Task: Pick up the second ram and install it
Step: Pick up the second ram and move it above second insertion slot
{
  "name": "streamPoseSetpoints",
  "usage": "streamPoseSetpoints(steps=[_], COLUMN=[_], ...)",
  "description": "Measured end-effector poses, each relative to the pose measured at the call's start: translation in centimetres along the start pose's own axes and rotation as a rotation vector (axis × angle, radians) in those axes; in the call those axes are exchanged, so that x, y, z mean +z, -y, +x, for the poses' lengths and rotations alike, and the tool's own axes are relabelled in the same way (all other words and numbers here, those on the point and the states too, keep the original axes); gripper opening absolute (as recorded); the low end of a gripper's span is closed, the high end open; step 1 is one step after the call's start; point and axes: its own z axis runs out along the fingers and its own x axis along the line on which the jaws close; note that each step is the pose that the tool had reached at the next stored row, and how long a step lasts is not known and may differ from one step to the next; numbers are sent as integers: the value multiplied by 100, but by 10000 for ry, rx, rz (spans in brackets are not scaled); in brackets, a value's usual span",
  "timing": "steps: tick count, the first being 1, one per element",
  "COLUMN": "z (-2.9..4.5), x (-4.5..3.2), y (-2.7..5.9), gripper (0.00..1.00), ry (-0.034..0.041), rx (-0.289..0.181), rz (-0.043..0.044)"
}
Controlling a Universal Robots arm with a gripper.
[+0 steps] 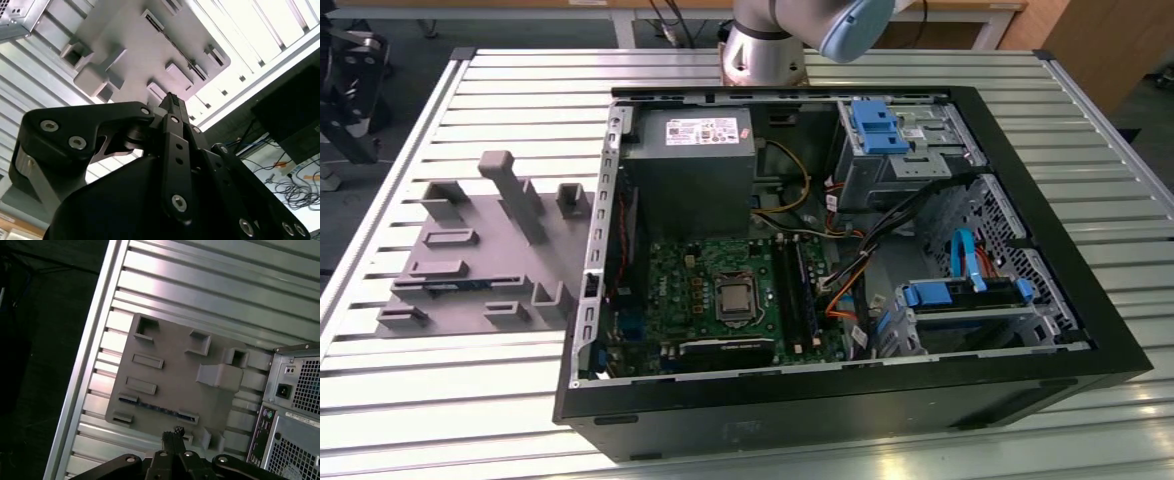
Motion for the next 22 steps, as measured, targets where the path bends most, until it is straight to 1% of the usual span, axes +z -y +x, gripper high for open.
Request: streamPoseSetpoints(steps=[3, 4, 6, 10, 11, 20, 22], z=[0, 0, 0, 0, 1, 1, 2], x=[10, 14, 24, 32, 33, 49, 49], y=[0, 1, 1, 1, 1, 1, 1], gripper=[11, 11, 11, 11, 11, 11, 11], ry=[-18, -29, -52, -58, -60, -88, -89], rx=[-524, -610, -631, -637, -697, -2261, -2322], rz=[-4, 14, 69, 78, 78, 45, 44])
